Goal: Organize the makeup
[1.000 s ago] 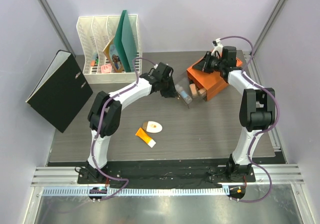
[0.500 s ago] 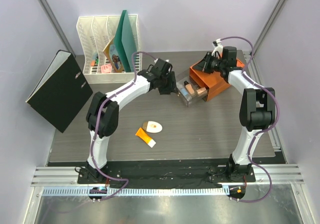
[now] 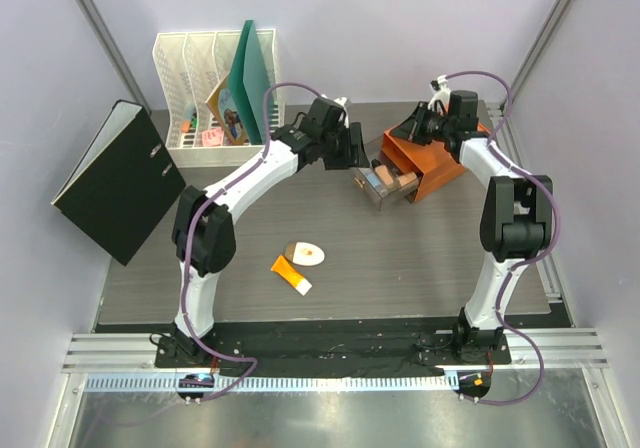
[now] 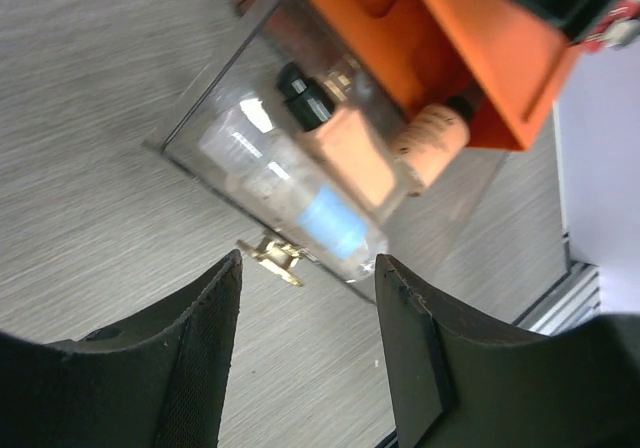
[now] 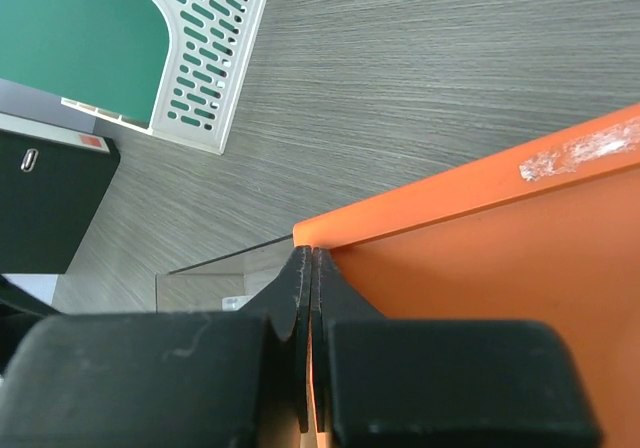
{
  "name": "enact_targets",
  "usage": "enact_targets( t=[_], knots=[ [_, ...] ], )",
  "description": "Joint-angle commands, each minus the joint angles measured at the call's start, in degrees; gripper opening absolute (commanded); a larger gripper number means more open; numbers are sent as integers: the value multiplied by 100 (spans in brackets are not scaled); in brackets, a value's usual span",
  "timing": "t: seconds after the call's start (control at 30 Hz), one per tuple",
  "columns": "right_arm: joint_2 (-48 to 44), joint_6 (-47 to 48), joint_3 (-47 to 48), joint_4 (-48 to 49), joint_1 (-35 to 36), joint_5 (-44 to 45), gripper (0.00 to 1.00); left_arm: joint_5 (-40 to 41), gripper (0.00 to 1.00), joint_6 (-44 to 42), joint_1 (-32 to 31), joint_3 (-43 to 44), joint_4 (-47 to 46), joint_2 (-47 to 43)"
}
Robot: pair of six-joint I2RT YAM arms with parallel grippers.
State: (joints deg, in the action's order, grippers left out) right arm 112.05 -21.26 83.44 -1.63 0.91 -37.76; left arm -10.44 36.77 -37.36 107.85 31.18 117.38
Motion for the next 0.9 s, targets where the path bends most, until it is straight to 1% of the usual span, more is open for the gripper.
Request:
enact_targets(
  t=[0.0,0.03,0.1,0.23,0.37,0.5,0.53,0.6,0.8,0.87],
  knots=[
    [248,290,-556,-1649,-20,779,1,-178,57,-135,10,341,-165,-303],
    [108,219,-644,-1456,-177,727,1,-82,57,-153,10,342,-147,-338],
    [-42,26,-767,-1218,-240,533,1,-3,58,-258,10,350,-86,-452],
    [-368,-281,-1250,-429,-451,190,1,173,58,-425,19,342,142,-550],
    [-605,-651,-1646,328,-740,-179,1,182,59,-496,27,149,152,-638],
    [-536,-1292,-2041,1154,-1004,-530,1,200,59,-504,27,-62,125,-699],
    [-492,-1450,-2216,1556,-1066,-644,1,200,58,-505,27,-89,125,-708],
    [-386,-1820,-2358,1893,-1171,-698,1,209,59,-522,36,-150,143,-752],
    [-131,-1803,-2288,1815,-1286,-619,1,401,59,-759,36,-230,327,-831],
    [-52,-1751,-2183,1570,-1304,-479,1,533,59,-899,27,-299,485,-910]
  ],
)
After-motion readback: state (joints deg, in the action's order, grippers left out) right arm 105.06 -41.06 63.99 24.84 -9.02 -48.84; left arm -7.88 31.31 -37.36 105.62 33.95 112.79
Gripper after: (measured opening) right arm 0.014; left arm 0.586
